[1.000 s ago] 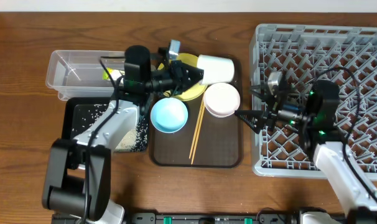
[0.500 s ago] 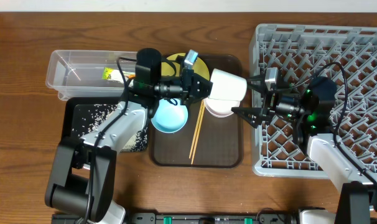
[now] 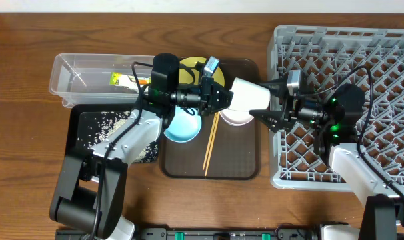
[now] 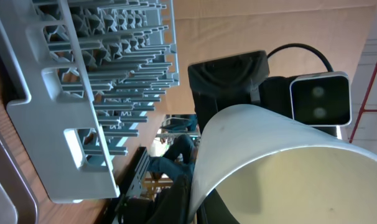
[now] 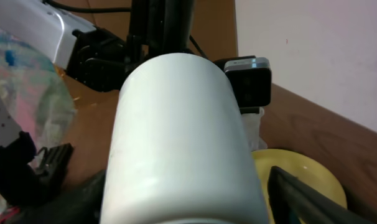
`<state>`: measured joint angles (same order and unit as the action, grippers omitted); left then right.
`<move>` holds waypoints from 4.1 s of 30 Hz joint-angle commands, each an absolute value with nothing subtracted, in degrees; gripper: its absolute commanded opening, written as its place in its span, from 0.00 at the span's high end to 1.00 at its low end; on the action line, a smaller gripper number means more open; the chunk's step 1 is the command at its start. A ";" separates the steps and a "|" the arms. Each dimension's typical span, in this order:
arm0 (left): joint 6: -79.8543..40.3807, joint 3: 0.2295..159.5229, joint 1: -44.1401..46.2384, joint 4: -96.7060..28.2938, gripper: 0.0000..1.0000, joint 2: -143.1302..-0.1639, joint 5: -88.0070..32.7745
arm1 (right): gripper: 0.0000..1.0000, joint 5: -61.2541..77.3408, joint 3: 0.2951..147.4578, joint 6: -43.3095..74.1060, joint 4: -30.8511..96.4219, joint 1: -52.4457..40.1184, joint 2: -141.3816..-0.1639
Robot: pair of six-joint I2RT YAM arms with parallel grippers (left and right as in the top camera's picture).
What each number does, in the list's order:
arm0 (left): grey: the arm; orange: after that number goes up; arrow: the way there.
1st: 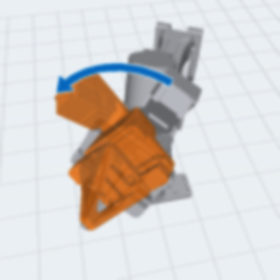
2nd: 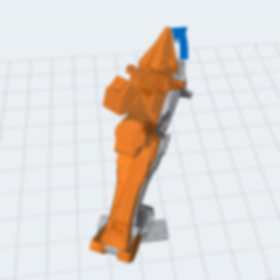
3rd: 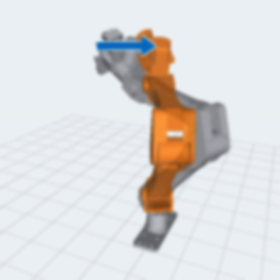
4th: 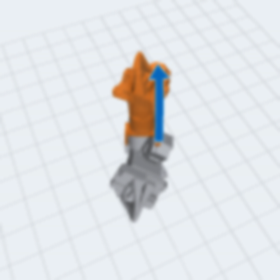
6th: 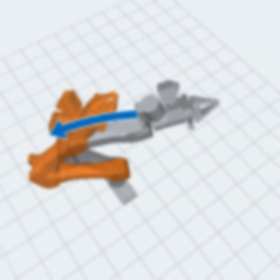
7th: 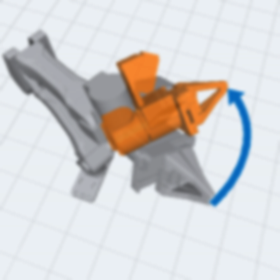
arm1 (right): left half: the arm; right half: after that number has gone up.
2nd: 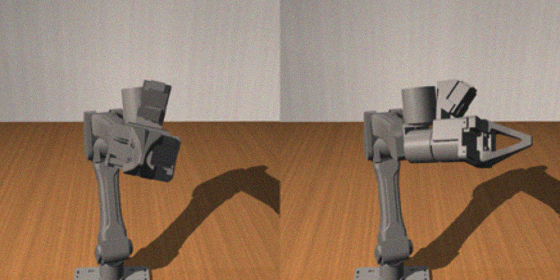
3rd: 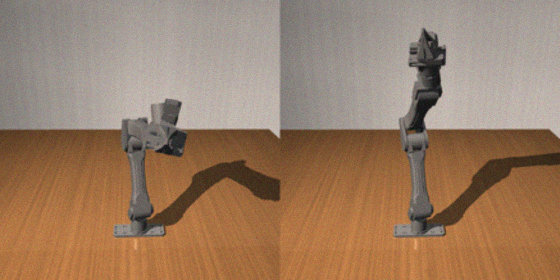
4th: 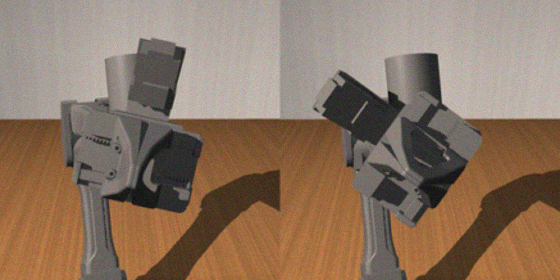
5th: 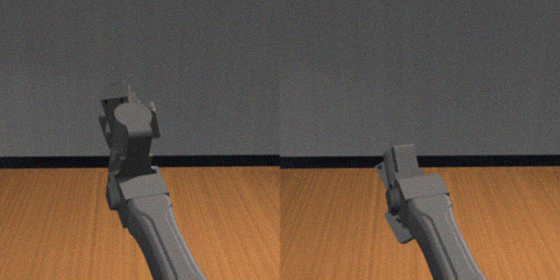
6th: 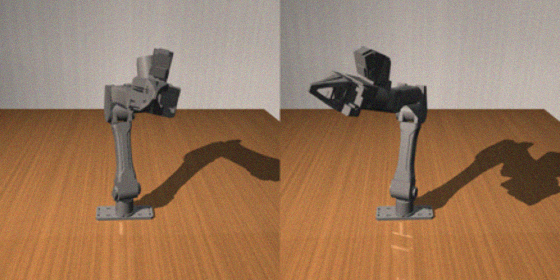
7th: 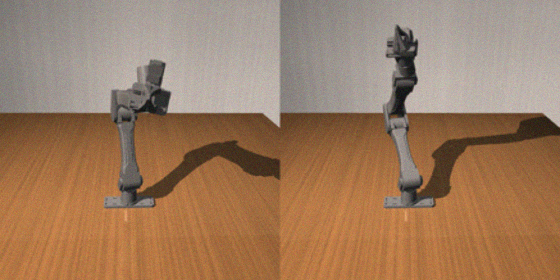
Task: Sort waste into correct bins and load items into the dishwasher rack
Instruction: 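Hand the white cup from the left gripper to the right gripper, then place the white cup into the dish rack with the right gripper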
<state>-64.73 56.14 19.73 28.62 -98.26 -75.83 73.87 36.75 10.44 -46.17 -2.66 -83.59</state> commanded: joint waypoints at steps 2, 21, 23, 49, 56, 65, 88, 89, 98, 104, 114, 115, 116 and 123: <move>-65.04 56.38 20.12 29.04 0.94 -98.21 -76.29 | 0.29 73.30 37.56 11.14 -46.30 -3.07 -83.74; -65.04 56.38 20.12 29.04 0.93 -98.21 -76.27 | 0.25 71.81 37.56 11.14 -47.62 -3.09 -83.74; -65.04 56.38 20.12 29.04 0.93 -98.21 -76.27 | 0.25 71.85 37.56 11.16 -47.99 -3.09 -83.74; -53.93 56.38 19.99 27.73 0.75 -98.21 -73.84 | 0.48 70.78 37.56 11.11 -43.70 -4.78 -83.74; -35.68 56.34 17.37 9.74 0.71 -98.21 -56.14 | 0.51 66.24 37.56 11.11 -39.11 -2.76 -83.74; -30.41 56.36 10.13 5.63 0.71 -94.74 -51.70 | 0.63 58.52 37.56 11.99 -36.36 1.48 -83.74; -17.17 56.36 7.88 -27.86 0.71 -74.50 -11.05 | 0.99 14.00 49.74 0.89 17.76 7.33 -63.99; -17.17 56.34 7.88 -27.99 0.70 -74.56 -11.05 | 0.99 12.38 50.94 0.54 20.64 7.42 -63.94; -17.19 56.34 7.90 -28.27 0.69 -74.89 -11.07 | 0.99 0.19 62.50 -0.08 47.03 10.07 -70.48; -17.19 56.34 7.90 -28.29 0.69 -74.91 -11.07 | 0.99 -3.60 63.26 -0.01 49.78 10.55 -74.74; -17.21 56.34 7.90 -28.73 0.66 -74.91 -11.07 | 0.99 -3.64 63.24 0.40 51.64 10.55 -83.24; -17.21 56.34 7.90 -28.73 0.65 -74.91 -11.07 | 0.98 -3.64 63.24 0.40 51.55 10.55 -83.99; -17.21 56.34 7.90 -28.73 0.65 -74.91 -11.07 | 0.95 -3.64 63.24 0.40 51.40 10.55 -84.71; -17.21 56.34 7.90 -28.75 0.64 -74.91 -11.07 | 0.12 -3.44 63.24 0.38 49.47 10.52 -88.05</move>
